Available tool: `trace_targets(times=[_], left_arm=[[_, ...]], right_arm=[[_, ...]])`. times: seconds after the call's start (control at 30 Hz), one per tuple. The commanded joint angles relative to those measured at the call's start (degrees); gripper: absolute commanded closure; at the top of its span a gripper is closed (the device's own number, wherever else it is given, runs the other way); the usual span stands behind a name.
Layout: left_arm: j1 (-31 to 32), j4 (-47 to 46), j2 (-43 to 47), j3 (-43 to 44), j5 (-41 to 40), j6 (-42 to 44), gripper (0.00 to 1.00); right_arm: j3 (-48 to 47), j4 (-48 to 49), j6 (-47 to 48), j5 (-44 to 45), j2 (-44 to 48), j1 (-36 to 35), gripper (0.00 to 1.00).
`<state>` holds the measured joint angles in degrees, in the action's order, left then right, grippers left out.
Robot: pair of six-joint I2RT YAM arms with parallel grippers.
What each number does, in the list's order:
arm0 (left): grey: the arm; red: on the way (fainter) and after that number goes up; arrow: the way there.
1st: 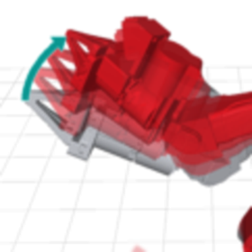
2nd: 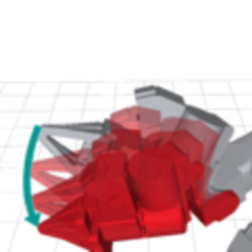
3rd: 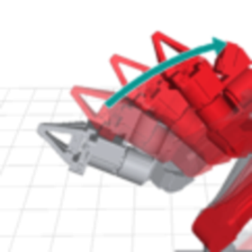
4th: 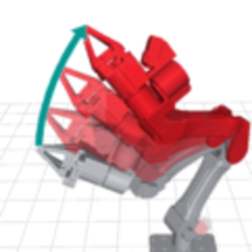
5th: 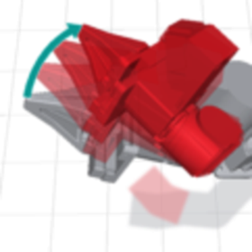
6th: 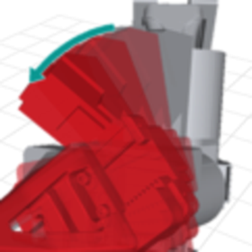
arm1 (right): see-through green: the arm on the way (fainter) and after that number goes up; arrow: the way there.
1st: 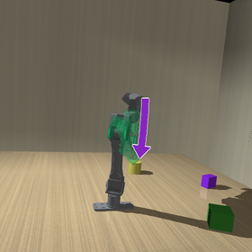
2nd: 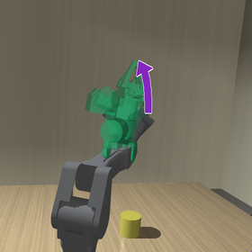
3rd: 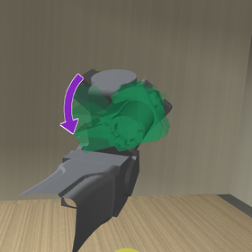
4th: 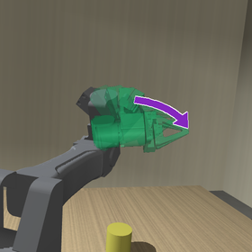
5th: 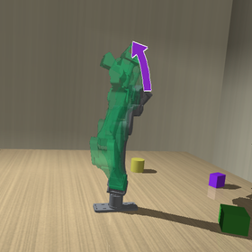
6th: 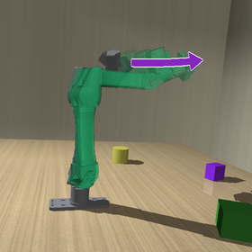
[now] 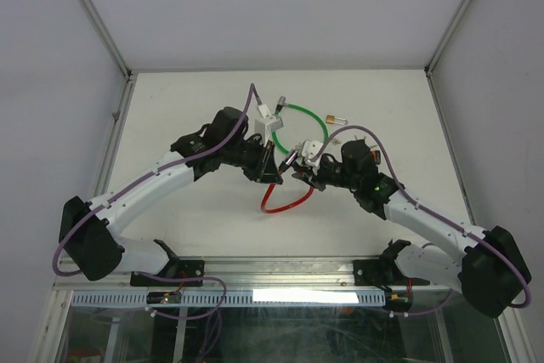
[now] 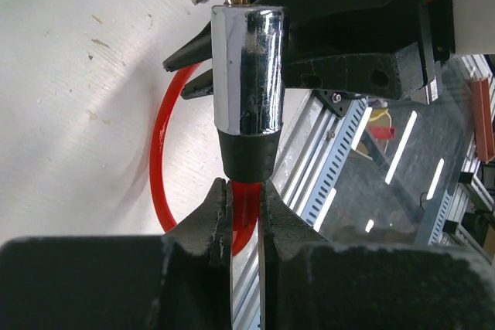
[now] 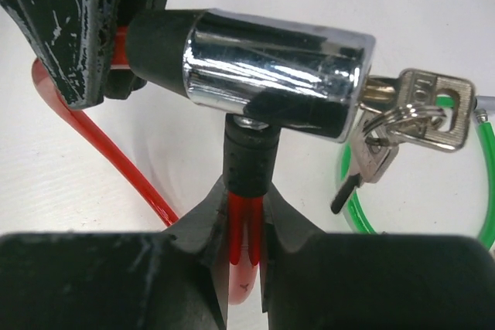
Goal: Lock with the key
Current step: Lock the lock.
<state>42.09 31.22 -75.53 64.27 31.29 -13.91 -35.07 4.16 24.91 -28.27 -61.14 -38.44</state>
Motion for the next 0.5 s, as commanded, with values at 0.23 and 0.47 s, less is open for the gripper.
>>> trace_targets(times=[0.23, 0.47], left_arm=[[0.6, 6.3, -4.5, 8.3, 5.4, 10.2, 1.00], [0.6, 11.2, -10.9, 12.4, 8.9, 13.2, 1.00]], right_arm=[[9.6, 29.9, -2.6, 2.2, 0.0, -0.2, 1.00], [11.8, 30.3, -3.9, -1.7, -1.3, 2.4, 1.00]])
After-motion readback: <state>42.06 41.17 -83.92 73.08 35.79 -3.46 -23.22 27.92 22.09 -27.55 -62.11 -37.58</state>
